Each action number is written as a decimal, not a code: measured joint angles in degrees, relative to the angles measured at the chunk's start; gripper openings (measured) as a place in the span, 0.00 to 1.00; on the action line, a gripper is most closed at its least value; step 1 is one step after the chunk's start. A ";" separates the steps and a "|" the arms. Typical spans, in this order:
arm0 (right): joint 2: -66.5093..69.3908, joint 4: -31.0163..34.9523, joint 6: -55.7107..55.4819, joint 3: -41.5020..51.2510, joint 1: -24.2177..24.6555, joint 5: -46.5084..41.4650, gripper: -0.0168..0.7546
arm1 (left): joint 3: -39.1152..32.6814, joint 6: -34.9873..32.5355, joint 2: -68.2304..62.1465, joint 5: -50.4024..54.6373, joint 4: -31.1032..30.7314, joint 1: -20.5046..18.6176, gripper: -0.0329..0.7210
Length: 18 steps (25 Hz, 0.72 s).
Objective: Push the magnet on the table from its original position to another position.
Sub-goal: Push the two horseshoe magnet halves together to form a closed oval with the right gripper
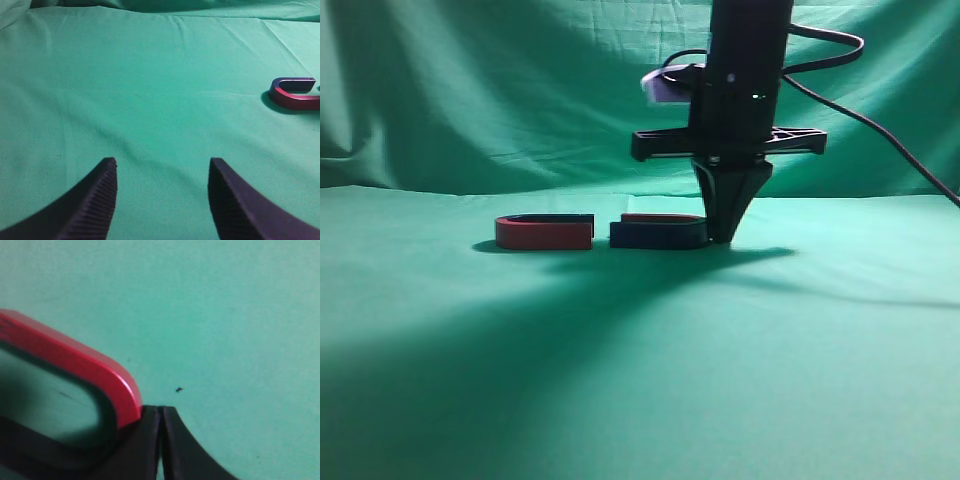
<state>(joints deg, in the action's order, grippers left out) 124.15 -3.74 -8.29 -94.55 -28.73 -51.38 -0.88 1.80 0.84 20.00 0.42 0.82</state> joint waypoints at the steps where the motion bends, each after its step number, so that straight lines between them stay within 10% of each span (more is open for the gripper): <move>1: 0.00 0.11 0.16 0.00 -0.48 0.28 0.02 | 0.00 0.00 0.00 0.00 0.00 0.00 0.54; 18: -0.77 0.18 0.82 -14.19 -1.77 -14.24 0.02 | 0.00 0.00 0.00 0.00 0.00 0.00 0.54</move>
<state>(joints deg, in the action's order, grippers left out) 123.38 -3.56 -7.47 -108.75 -30.49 -65.62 -0.88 1.80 0.84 20.00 0.42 0.82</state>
